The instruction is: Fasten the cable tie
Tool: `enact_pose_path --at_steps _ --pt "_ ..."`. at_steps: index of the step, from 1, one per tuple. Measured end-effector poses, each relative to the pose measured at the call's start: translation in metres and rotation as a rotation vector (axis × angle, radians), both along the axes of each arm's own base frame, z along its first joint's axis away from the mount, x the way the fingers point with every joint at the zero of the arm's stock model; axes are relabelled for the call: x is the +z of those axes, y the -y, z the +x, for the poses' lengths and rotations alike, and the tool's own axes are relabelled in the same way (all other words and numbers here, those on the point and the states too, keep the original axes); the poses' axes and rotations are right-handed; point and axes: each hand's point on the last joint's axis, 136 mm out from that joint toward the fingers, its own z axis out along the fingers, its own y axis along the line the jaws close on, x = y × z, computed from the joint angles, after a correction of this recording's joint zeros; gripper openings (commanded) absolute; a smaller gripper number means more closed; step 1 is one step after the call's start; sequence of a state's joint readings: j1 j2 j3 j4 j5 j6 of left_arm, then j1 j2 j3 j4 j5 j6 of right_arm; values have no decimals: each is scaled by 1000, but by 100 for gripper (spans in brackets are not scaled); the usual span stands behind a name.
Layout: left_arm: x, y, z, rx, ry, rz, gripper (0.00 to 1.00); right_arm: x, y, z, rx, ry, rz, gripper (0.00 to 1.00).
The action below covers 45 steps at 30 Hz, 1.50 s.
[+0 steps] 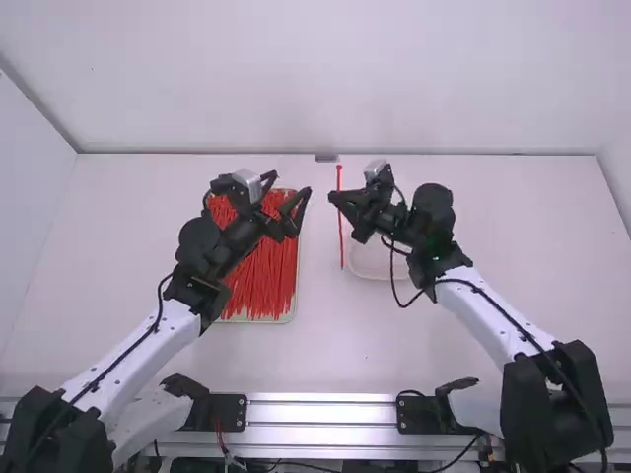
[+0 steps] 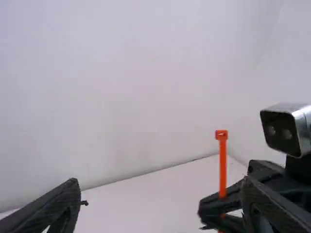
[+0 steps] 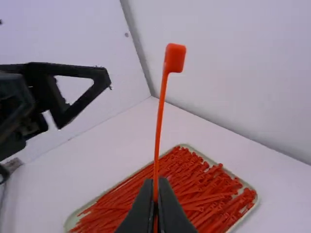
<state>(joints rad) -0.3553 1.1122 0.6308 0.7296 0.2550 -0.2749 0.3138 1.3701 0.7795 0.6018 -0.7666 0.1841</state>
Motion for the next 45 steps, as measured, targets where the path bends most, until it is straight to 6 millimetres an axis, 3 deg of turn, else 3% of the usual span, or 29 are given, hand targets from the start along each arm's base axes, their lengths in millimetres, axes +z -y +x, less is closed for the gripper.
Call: enact_pose_path --at_steps 3,7,15,21,27,33,43,45 --pt "-2 1 -4 -26 -4 23 96 10 13 -7 80 39 22 0" --pt "-3 -2 -3 -66 -29 48 98 18 21 -14 146 66 44 0" --pt "43 -17 -9 -208 37 101 99 32 30 -29 250 114 69 0" --pt "63 -11 -14 -370 79 148 99 49 28 -39 293 184 91 0" --pt "64 6 -21 -578 106 188 99 60 27 -44 308 204 113 0" --pt "65 23 -23 -778 139 206 99 62 13 -54 349 185 130 0" --pt "63 35 -23 -912 131 186 100 66 -2 -54 325 189 153 1" --pt "63 38 -27 -934 123 183 95 67 -4 -54 323 199 156 0"
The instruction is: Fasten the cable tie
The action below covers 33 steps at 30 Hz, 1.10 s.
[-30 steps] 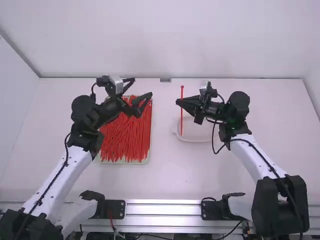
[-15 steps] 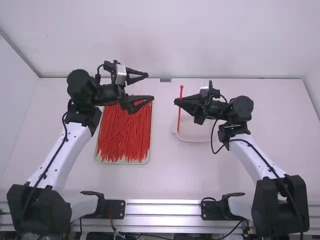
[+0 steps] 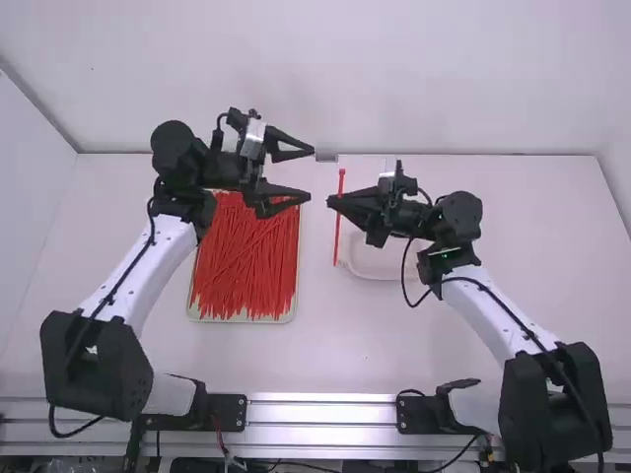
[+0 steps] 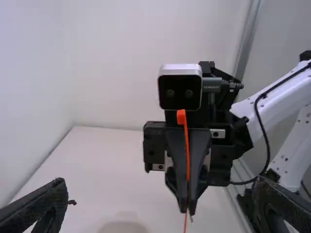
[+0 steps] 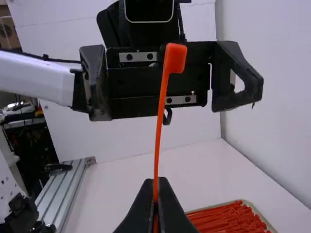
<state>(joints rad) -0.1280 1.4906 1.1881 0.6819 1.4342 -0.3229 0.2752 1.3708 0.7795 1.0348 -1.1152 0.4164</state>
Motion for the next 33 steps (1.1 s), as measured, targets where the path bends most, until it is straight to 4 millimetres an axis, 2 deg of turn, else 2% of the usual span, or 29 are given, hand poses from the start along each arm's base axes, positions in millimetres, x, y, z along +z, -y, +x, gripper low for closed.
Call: enact_pose_path --at_steps 2,7,14,16,18,23,26,28,30,33 --pt "0 5 -4 -20 -9 1 92 1 -2 -1 0 7 2 0" --pt "0 19 -14 -67 -21 2 92 1 -8 -4 9 18 4 0" --pt "0 21 -14 -64 -25 -1 91 0 -9 -5 13 14 1 0" --pt "1 23 -13 -57 -35 -4 72 0 -11 -7 19 16 1 0" --pt "1 24 -13 -53 -46 -6 61 0 -13 -8 25 18 1 0" --pt "3 32 -18 -73 -37 -9 52 0 -16 -11 37 19 1 0" --pt "2 35 -21 -83 -40 -9 37 0 -16 -11 37 20 1 0" --pt "3 35 -21 -82 -40 -9 33 0 -16 -11 37 21 1 0" --pt "2 35 -21 -83 -41 -9 23 0 -16 -11 36 22 0 0" --pt "3 35 -21 -83 -41 -9 20 0 -16 -11 36 21 0 0"
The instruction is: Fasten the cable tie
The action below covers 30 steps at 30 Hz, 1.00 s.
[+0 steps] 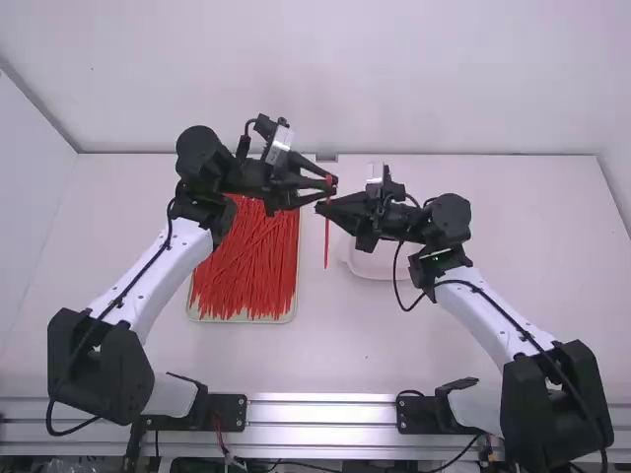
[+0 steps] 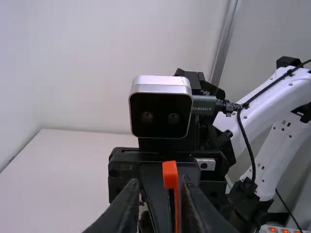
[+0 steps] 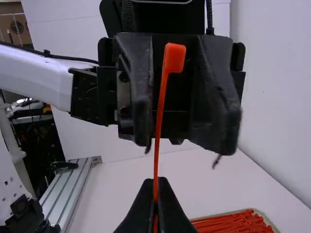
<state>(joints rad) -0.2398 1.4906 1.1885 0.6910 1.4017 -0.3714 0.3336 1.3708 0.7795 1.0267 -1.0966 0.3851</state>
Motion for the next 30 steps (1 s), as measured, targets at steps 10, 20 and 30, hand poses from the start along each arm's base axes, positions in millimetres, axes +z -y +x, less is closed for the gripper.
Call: enact_pose_path --at_steps 10,20,30 --pt "0 0 0 -2 -10 1 2 0 2 3 -13 -6 1 0" --pt "4 0 -1 -4 -40 -3 2 0 2 3 -11 -11 1 100" --pt "-1 0 17 87 -177 -10 2 -17 12 17 -56 -55 -44 100"
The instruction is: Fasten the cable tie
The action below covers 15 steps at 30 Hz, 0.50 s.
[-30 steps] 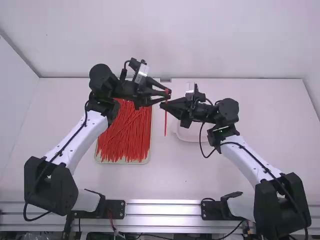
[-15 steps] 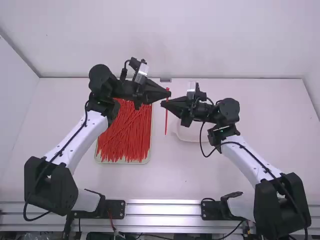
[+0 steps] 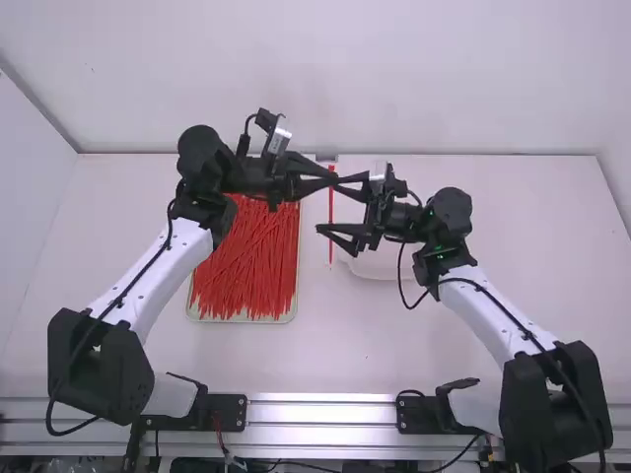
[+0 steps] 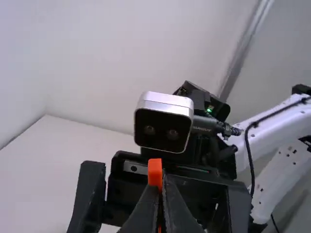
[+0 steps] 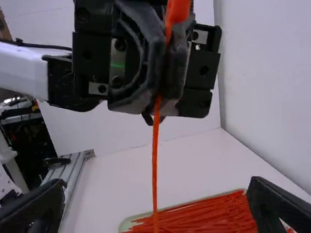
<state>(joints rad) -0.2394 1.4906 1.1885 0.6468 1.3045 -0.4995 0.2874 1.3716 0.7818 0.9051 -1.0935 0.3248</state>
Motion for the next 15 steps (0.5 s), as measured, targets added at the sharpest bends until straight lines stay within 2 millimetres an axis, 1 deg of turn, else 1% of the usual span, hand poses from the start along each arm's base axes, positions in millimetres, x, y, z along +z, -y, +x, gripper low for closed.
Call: enact_pose_path --at_steps 5,9,13,15 --pt "-4 0 9 44 -57 2 2 0 8 7 -29 10 -3 100" --pt "-8 0 11 55 -84 7 2 0 11 9 -37 13 -3 100" --pt "-10 0 13 60 -107 13 2 -1 11 5 -16 19 -8 100" --pt "-12 0 13 60 -122 16 2 -2 10 1 5 52 -18 100"
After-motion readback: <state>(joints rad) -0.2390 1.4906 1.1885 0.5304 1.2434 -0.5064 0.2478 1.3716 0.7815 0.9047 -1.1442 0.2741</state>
